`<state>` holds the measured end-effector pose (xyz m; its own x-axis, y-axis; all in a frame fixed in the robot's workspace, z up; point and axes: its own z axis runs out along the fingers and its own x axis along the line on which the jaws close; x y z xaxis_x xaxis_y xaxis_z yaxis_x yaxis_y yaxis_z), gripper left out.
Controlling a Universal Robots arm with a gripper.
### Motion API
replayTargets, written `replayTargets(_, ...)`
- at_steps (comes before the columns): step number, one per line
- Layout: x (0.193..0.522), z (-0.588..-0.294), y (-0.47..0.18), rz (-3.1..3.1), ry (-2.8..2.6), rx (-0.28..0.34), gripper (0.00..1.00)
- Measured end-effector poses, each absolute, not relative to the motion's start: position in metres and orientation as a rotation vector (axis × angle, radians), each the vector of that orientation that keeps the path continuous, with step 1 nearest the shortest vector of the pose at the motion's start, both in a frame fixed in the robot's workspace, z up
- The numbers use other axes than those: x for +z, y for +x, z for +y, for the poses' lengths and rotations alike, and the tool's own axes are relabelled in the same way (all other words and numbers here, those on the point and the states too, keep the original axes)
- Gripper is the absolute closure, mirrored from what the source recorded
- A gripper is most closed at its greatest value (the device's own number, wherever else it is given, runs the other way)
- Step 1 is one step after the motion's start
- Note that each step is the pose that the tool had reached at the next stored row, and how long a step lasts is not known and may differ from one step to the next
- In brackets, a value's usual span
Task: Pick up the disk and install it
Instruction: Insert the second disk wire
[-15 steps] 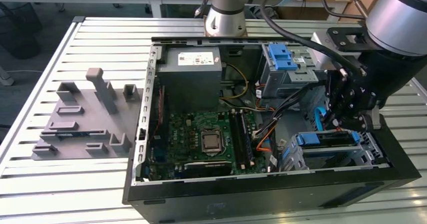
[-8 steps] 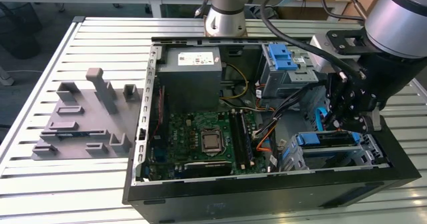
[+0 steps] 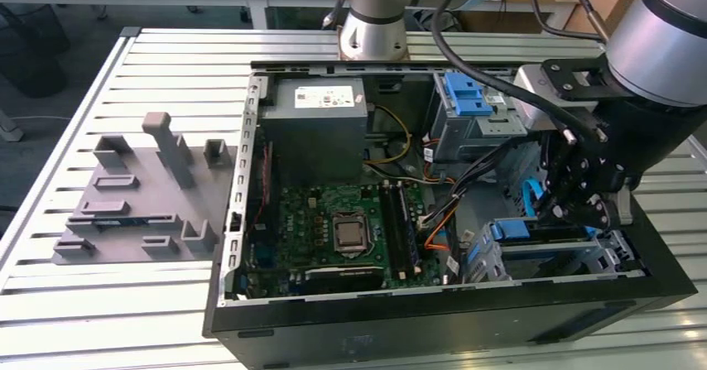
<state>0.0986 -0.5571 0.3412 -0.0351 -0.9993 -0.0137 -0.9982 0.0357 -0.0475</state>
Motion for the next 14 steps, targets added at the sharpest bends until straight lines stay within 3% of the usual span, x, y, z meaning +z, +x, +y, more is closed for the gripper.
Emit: replayTargets(14, 0.3365, -0.5571, 0.1018, 2.229, -2.152, -0.038, 0.84)
